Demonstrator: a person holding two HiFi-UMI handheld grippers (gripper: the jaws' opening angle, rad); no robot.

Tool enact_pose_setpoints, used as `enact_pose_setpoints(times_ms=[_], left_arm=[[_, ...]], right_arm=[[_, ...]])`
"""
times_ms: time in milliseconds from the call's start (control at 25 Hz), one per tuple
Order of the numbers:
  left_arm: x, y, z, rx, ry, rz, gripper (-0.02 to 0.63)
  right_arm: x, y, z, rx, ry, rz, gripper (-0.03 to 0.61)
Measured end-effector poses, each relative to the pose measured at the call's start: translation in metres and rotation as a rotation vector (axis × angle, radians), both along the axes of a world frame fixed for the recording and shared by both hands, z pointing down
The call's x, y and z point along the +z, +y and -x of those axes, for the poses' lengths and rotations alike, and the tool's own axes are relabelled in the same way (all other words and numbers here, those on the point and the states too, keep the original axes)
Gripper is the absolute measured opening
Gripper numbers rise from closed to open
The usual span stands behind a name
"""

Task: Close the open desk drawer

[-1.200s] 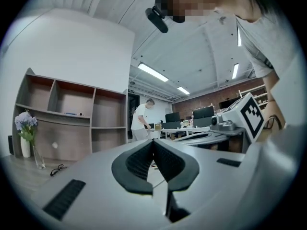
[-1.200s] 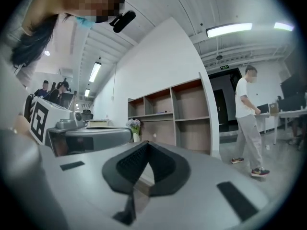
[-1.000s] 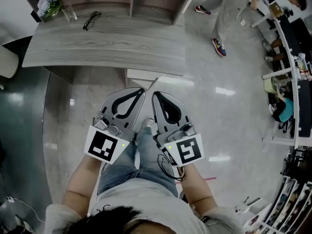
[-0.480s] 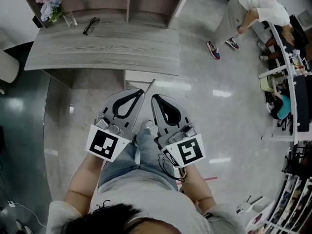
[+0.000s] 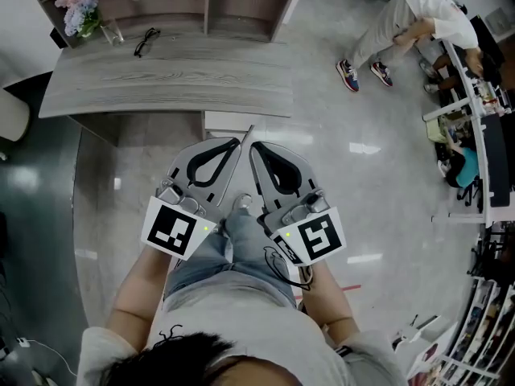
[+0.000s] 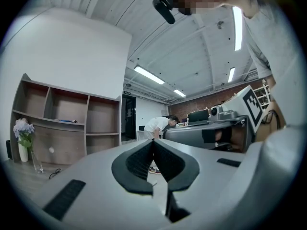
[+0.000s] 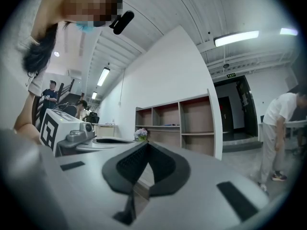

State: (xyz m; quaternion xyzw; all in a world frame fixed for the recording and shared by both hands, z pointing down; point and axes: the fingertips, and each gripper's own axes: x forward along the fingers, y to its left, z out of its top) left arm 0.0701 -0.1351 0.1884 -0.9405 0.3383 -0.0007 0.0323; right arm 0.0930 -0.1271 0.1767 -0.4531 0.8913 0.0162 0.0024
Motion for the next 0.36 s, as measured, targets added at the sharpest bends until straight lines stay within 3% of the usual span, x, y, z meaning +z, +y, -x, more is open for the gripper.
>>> enact_pose_setpoints(times_ms=[360], left_arm=[[-0.004, 0.0078, -0.0023, 0.015, 0.002, 0.007, 0.011]], right_arm=[[0.0002, 0.0073, 0.0029, -0.013, -0.007, 0.015, 0.006]])
